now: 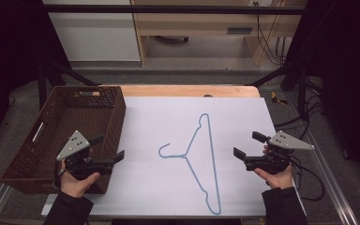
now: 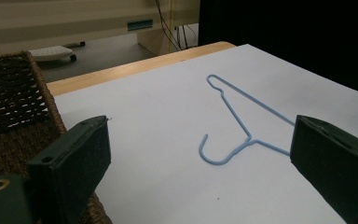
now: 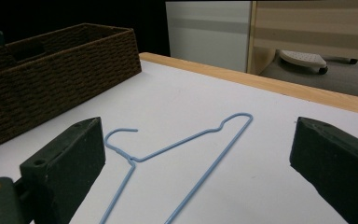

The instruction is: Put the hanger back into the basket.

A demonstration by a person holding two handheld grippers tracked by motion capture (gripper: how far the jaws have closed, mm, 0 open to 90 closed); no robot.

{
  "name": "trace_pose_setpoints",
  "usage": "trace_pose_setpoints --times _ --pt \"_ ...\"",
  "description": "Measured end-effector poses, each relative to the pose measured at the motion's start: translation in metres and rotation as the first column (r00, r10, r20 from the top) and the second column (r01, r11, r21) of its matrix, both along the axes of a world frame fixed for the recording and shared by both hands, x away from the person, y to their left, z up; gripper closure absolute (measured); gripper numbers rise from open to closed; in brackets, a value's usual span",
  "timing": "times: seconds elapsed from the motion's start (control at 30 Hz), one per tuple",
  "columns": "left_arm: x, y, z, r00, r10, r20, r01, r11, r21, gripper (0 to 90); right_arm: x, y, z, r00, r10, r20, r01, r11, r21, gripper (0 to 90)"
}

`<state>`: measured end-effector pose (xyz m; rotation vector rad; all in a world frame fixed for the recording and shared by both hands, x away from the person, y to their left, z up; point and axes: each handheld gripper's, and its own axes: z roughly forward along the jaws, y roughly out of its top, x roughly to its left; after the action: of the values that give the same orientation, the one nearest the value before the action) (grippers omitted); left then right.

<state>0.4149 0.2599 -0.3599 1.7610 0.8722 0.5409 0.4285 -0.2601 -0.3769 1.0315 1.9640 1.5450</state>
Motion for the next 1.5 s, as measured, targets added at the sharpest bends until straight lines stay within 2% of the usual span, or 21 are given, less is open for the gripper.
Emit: trace_pose_setpoints --times 0.13,0.37,0.5,0.63,0.73,1.0,1.3,1.37,1.5 --pt "0.000 -0.003 0.000 1.0000 -0.006 -0.006 0.006 1.0000 0.002 5.0 -0.001 -0.001 0.001 1.0000 -0.008 -0.002 0.008 1.000 -0.003 3.9" --pt "-0.001 -0.011 -0.003 0.9996 -0.019 -0.019 0.019 0.9997 0.015 5.2 -0.003 0.002 0.006 0.9996 -0.024 -0.013 0.023 0.999 -0.036 4.2" --pt "-0.002 -0.016 -0.004 0.9994 -0.028 -0.022 0.028 0.9994 0.018 5.6 -0.003 0.008 0.008 0.9995 -0.017 -0.027 0.016 0.998 -0.059 4.5" --pt "-0.003 -0.023 -0.006 0.9988 -0.043 -0.024 0.044 0.9987 0.026 5.7 -0.002 0.017 0.008 0.9985 -0.007 -0.055 0.002 0.994 -0.106 4.4" --pt "-0.003 -0.029 -0.008 0.9980 -0.055 -0.030 0.056 0.9978 0.035 5.7 -0.003 0.023 0.009 0.9974 0.010 -0.071 -0.018 0.993 -0.116 4.5" --pt "-0.003 -0.042 -0.016 0.9951 -0.085 -0.050 0.087 0.9949 0.051 5.8 -0.004 0.048 0.010 0.9924 0.030 -0.119 -0.052 0.982 -0.183 5.4" --pt "-0.002 -0.054 -0.026 0.9912 -0.107 -0.078 0.113 0.9904 0.079 5.9 0.002 0.077 0.001 0.9844 0.065 -0.164 -0.104 0.964 -0.243 6.4" --pt "-0.001 -0.055 -0.027 0.9908 -0.109 -0.080 0.115 0.9903 0.078 5.9 0.004 0.082 -0.002 0.9819 0.069 -0.176 -0.112 0.963 -0.244 7.1" --pt "-0.001 -0.056 -0.027 0.9906 -0.109 -0.083 0.115 0.9902 0.079 5.9 0.007 0.094 -0.006 0.9800 0.061 -0.190 -0.115 0.950 -0.289 8.0"
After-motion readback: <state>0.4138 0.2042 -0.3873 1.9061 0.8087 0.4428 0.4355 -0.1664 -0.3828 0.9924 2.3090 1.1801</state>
